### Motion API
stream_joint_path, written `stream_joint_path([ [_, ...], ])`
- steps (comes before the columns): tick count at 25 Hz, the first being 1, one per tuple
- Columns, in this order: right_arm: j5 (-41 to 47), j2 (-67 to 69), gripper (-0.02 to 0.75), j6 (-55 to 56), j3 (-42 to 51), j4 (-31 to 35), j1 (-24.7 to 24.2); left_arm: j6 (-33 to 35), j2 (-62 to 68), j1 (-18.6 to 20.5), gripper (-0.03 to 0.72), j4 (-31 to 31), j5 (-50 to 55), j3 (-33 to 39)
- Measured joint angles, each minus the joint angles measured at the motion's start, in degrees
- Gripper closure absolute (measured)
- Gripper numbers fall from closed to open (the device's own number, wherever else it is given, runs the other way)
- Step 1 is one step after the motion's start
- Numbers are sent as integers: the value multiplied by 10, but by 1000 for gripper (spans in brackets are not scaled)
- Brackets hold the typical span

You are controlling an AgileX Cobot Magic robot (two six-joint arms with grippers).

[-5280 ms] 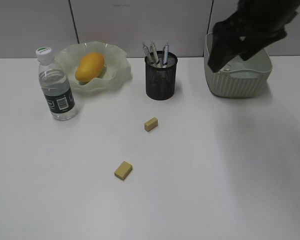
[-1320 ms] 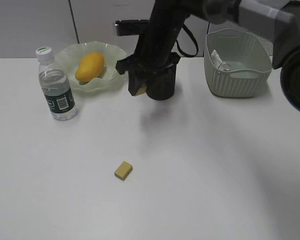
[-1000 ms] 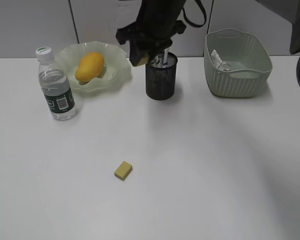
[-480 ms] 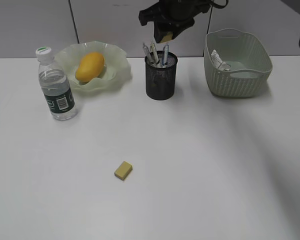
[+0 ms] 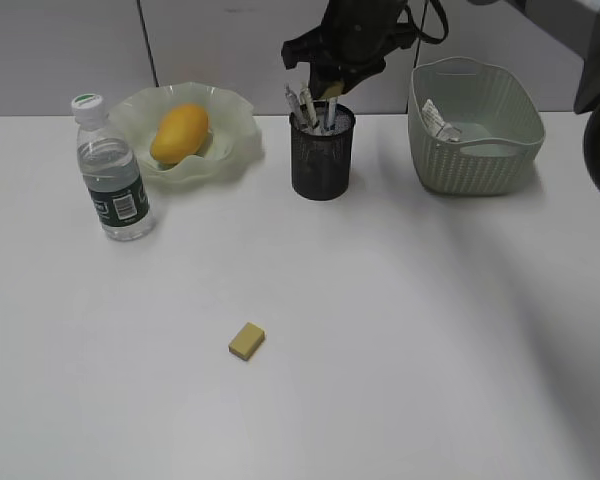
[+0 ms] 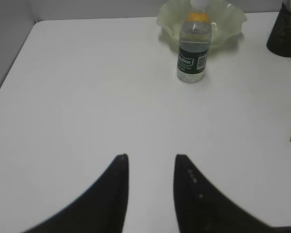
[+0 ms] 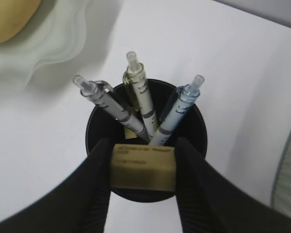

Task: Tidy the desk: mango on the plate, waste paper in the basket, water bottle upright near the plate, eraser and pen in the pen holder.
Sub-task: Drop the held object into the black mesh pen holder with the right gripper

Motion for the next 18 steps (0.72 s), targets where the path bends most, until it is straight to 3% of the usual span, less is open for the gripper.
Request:
stream_joint_path([
  [18, -36, 27, 424, 0, 0, 6, 0, 0, 0, 0, 442, 0, 0, 0],
])
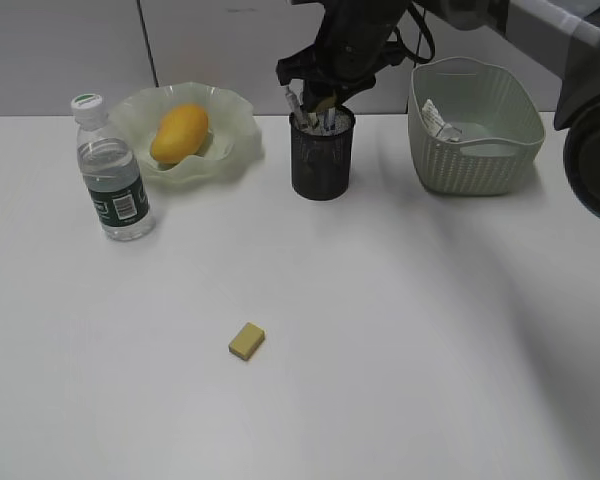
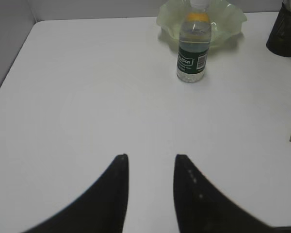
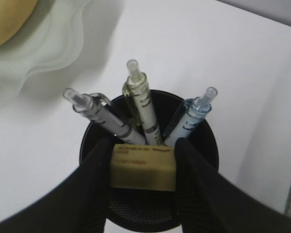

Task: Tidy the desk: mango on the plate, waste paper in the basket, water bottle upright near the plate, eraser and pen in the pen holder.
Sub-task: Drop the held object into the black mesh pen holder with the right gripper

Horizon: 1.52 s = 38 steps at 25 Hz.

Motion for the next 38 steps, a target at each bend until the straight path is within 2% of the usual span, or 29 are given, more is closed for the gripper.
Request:
stream_joint_path([
  [24, -2, 11, 420, 0, 0, -3, 0, 1, 0, 0, 442, 0, 0, 0],
  [27, -2, 11, 373, 0, 0, -3, 0, 1, 0, 0, 442, 0, 0, 0],
  [32, -1, 11, 227, 0, 0, -2, 0, 1, 0, 0, 442, 0, 0, 0],
  [35, 1, 11, 187, 0, 0, -2, 0, 1, 0, 0, 442, 0, 0, 0],
  [38, 6, 11, 179, 1, 0, -2, 0, 1, 0, 0, 442, 0, 0, 0],
])
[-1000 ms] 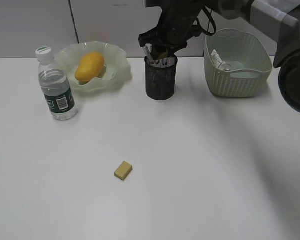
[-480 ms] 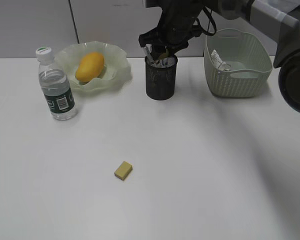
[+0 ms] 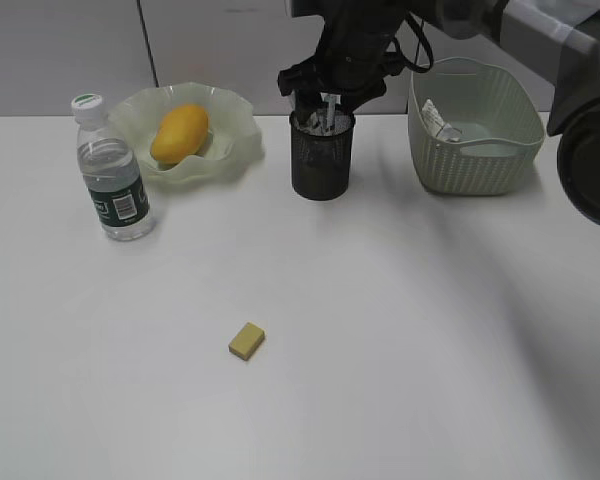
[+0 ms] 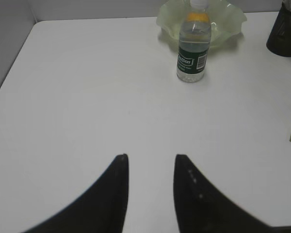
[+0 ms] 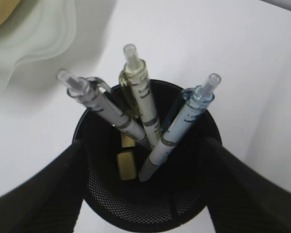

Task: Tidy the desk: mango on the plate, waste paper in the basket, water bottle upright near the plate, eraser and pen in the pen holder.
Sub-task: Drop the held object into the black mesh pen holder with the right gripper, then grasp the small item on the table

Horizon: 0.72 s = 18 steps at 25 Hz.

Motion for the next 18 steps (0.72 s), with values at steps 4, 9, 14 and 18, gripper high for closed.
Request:
stream_joint_path([
  [4, 30, -12, 175, 0, 0, 0, 0, 0, 0, 0, 442, 0, 0, 0],
  [9, 93, -55, 174, 0, -2, 0, 0, 0, 0, 0, 442, 0, 0, 0],
  [14, 123, -94, 174, 1, -4, 22, 0, 0, 0, 0, 442, 0, 0, 0],
  [18, 125, -121, 175, 16, -4, 40, 0, 0, 0, 0, 442, 0, 0, 0],
])
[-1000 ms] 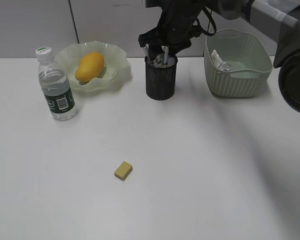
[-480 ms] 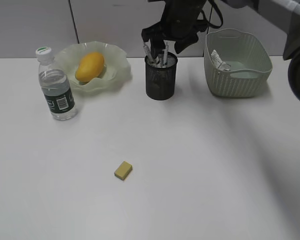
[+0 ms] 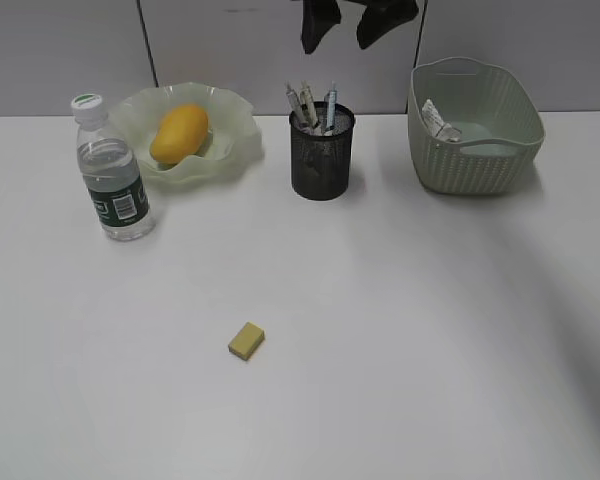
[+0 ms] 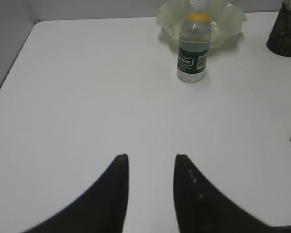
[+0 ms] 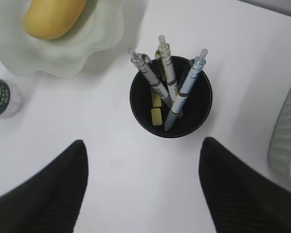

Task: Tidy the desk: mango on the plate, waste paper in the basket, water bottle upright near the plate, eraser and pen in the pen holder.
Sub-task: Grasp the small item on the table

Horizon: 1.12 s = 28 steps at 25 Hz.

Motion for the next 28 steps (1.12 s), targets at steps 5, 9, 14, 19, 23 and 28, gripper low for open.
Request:
stream_joint_path([
  [5, 1, -39, 223, 8, 2, -17, -11, 0, 0, 0, 442, 0, 0, 0],
  [9, 1, -71, 239, 17, 26, -45, -48, 0, 0, 0, 442, 0, 0, 0],
  [14, 1, -117, 240, 19, 85, -96, -98, 0, 0, 0, 442, 0, 0, 0],
  [19, 1, -168, 241, 19, 158, -106, -130, 0, 0, 0, 442, 0, 0, 0],
  [23, 1, -213, 241, 18, 232, -104, -158, 0, 0, 0, 442, 0, 0, 0],
  [28, 2, -251, 242, 9, 285, -105, -175, 0, 0, 0, 442, 0, 0, 0],
])
